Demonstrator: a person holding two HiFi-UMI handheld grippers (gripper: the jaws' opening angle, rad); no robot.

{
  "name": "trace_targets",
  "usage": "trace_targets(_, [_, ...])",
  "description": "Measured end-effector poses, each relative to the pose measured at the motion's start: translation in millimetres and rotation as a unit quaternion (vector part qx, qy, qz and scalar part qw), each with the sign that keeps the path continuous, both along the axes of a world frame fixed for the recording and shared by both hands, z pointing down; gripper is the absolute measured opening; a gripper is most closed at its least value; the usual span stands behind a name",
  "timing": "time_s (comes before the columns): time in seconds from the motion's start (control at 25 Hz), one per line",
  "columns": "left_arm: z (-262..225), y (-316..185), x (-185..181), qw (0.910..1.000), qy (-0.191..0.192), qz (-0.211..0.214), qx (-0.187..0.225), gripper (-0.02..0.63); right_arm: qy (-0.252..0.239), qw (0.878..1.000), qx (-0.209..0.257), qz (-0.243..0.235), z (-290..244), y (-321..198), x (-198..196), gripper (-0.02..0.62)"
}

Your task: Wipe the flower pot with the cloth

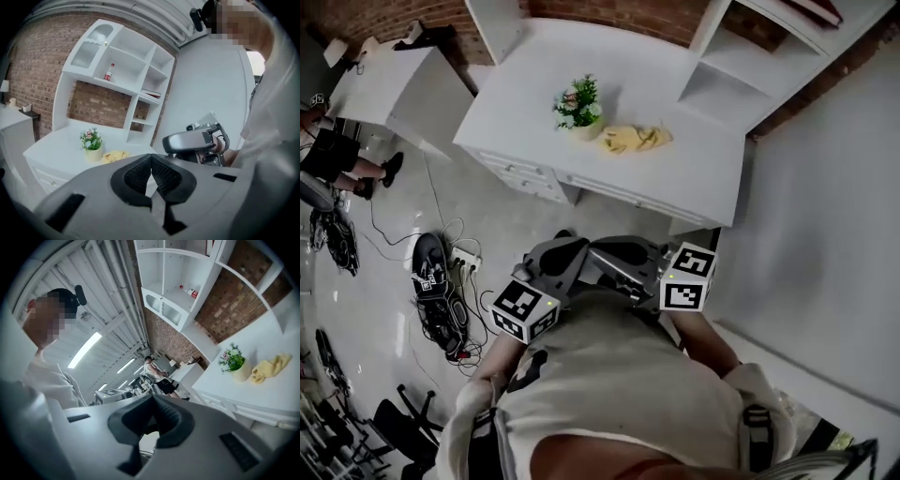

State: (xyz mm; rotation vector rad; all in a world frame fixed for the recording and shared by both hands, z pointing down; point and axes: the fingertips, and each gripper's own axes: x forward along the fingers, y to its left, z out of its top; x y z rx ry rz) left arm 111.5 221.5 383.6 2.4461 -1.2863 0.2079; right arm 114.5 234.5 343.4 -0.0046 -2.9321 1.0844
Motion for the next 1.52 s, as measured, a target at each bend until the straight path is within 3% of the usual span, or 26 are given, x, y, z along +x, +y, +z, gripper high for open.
trace_targets(0.28, [3, -59, -26, 0.9981, 0.043, 0.045, -0.007, 0.02, 0.026, 0.994, -0.016, 0.108, 12, -67, -2, 0.009])
trace_targets(0.56, [3, -125, -125, 0.9973, 0.063, 0.037, -0.012, 0.02, 0.097, 0.981, 0.028, 0.163, 29, -147, -38, 0.009])
trace_targets(0.76, [11, -163, -203, 0.9974, 0.068, 0.018, -0.015, 0.02, 0.188, 0.948, 0.042, 0.252, 50, -208, -38, 0.012])
trace_targets(0.8, [12, -170, -216, 0.9974, 0.068, 0.014, -0.016, 0.02, 0.205, 0.942, 0.042, 0.264, 53, -218, -38, 0.037])
trace_targets(0.88, [13, -182, -235, 0.9973, 0.071, 0.005, -0.016, 0.02, 0.241, 0.931, 0.039, 0.273, 62, -233, -37, 0.203])
trace_targets(0.92, [14, -186, -242, 0.9971, 0.074, 0.001, -0.017, 0.02, 0.262, 0.925, 0.037, 0.274, 69, -240, -36, 0.252])
trace_targets(1.04, [18, -196, -250, 0.9957, 0.089, -0.015, -0.022, 0.02, 0.328, 0.904, 0.033, 0.273, 101, -264, -24, 0.324])
trace_targets(1.2, [23, -203, -247, 0.9945, 0.095, -0.031, -0.03, 0.02, 0.385, 0.882, 0.016, 0.27, 155, -307, 1, 0.326])
trace_targets(1.32, [25, -207, -252, 0.9948, 0.084, -0.05, -0.032, 0.02, 0.439, 0.858, 0.015, 0.266, 200, -340, 22, 0.326])
trace_targets(1.44, [28, -214, -252, 0.9934, 0.075, -0.078, -0.039, 0.02, 0.493, 0.836, 0.01, 0.242, 249, -360, 41, 0.326])
trace_targets(1.52, [29, -221, -244, 0.9929, 0.065, -0.091, -0.042, 0.02, 0.515, 0.829, 0.001, 0.218, 276, -368, 47, 0.326])
